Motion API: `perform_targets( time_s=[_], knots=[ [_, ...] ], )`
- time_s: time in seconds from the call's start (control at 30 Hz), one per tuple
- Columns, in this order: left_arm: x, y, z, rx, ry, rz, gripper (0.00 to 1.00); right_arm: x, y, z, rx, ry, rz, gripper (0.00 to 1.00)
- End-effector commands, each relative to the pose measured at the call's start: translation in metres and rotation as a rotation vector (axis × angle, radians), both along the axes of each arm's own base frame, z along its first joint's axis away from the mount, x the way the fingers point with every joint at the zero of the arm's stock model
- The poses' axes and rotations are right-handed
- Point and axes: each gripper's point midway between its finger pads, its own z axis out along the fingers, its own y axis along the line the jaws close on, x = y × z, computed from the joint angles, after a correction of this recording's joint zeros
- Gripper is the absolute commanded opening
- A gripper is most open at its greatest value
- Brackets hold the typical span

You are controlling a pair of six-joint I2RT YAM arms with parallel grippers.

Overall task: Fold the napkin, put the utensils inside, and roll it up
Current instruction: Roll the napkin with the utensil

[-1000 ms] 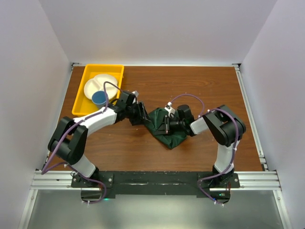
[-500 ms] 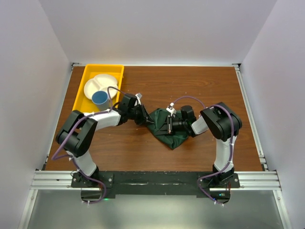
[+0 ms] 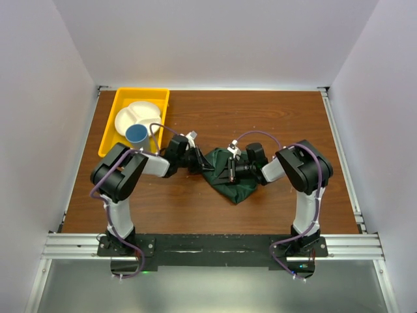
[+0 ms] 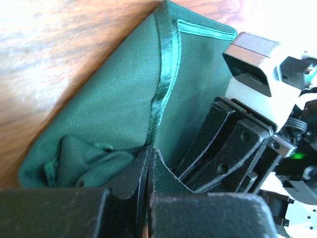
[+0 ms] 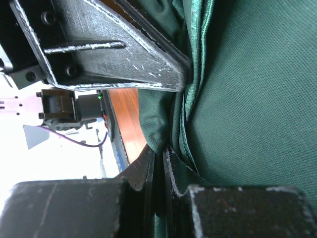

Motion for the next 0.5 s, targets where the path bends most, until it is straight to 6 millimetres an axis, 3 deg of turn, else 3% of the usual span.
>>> perform_targets(
  time_s=[0.0,0.17,0.23,0.47],
  knots=[
    [-0.014,0.024,-0.055,0.136,0.012,-0.005,0.00,-0.009,-0.042,-0.054,-0.330,0.118,-0.095,0.10],
    [-0.034,0.044,-0.087,0.227,0.074,-0.013,0.00,0.001,-0.055,-0.030,-0.457,0.034,-0.048,0.32],
    [-0.040,0.048,-0.095,0.248,0.086,-0.017,0.00,0.002,-0.060,-0.023,-0.501,0.031,-0.036,0.36],
    [-0.046,0.051,-0.106,0.262,0.118,-0.027,0.00,0.006,-0.079,0.015,-0.609,-0.088,0.017,0.59]
  ],
)
